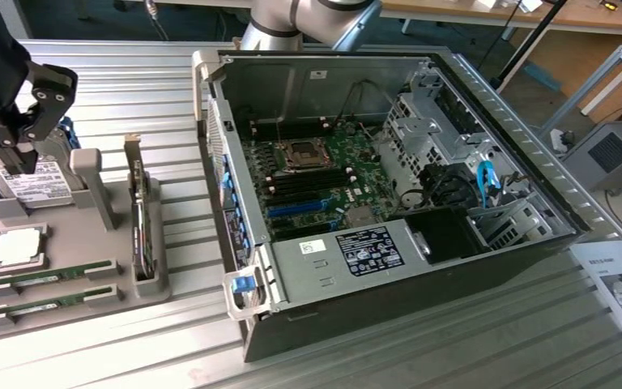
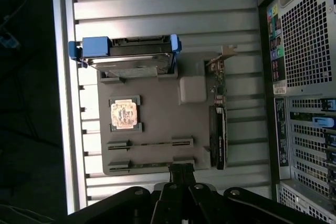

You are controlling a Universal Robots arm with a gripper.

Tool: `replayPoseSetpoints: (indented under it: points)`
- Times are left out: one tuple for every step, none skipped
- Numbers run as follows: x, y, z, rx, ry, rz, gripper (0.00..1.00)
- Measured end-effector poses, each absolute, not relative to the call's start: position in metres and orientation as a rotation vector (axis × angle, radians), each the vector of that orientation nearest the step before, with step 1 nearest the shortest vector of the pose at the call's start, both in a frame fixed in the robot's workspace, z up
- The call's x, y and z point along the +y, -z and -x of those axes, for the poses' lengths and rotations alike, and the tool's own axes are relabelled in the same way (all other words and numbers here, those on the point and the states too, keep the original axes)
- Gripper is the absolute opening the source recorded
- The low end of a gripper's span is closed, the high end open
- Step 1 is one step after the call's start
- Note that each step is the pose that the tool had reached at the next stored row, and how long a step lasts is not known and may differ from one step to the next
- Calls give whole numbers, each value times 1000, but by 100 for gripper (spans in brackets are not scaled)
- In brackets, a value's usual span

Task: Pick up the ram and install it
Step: 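Pick up the ram and move it above insertion slot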

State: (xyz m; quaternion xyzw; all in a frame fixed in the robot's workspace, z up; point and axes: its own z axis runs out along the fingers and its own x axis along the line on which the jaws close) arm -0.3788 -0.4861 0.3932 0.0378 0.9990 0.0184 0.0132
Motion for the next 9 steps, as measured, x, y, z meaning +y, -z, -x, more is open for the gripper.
replayPoseSetpoints:
  points:
    - [-487,-393,379,3112,-57,-118,11]
    - [-488,-393,379,3113,-56,-118,11]
    - [-489,-393,379,3112,-55,-118,11]
    - [-491,-393,379,3112,-55,-118,11]
    - [-492,-393,379,3112,-54,-118,11]
    - [-493,-393,379,3112,-54,-118,11]
    - [-494,-393,379,3112,-54,-118,11]
    - [-495,-393,379,3112,-53,-118,11]
    - [-495,-393,379,3112,-53,-118,11]
